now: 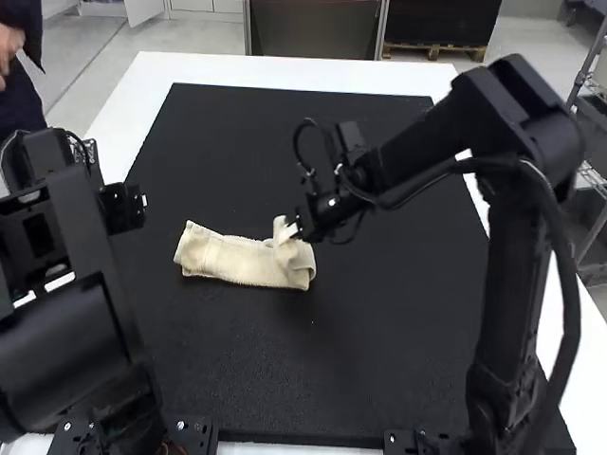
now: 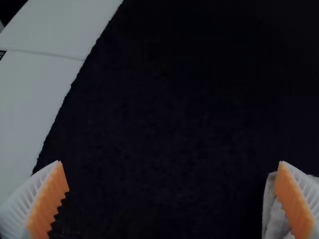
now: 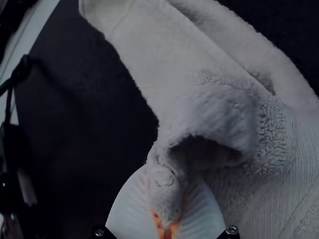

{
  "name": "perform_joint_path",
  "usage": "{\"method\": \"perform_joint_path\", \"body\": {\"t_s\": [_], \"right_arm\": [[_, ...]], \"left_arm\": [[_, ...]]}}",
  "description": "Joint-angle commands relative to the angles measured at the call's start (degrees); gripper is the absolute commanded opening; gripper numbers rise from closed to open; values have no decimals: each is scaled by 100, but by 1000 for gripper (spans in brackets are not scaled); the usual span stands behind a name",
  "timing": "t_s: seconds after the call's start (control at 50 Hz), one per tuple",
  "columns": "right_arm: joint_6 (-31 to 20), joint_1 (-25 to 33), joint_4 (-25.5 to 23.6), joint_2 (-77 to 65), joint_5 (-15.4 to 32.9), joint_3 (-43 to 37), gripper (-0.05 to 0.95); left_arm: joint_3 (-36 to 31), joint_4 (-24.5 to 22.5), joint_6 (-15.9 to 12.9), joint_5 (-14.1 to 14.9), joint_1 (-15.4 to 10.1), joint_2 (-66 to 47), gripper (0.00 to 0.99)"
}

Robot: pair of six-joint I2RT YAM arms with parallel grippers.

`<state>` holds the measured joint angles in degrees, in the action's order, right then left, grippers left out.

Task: Fold the towel.

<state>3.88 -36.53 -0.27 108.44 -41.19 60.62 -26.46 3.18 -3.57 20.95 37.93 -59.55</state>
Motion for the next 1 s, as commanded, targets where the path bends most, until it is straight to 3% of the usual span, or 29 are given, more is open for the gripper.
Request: {"method": "perform_joint_path", "body": {"t_s": [0.0,0.2,0.98], "right_arm": [[78,-293,54,204,-144,442,-20],[131,-583,62,643,-144,952,-20],[271,-1049,45,1830,-223,2639,-20]], "left_arm": [[-167,-28,41,102,118,172,969],[-140,-37,59,111,250,172,969],[-26,-98,67,111,232,172,969]]}}
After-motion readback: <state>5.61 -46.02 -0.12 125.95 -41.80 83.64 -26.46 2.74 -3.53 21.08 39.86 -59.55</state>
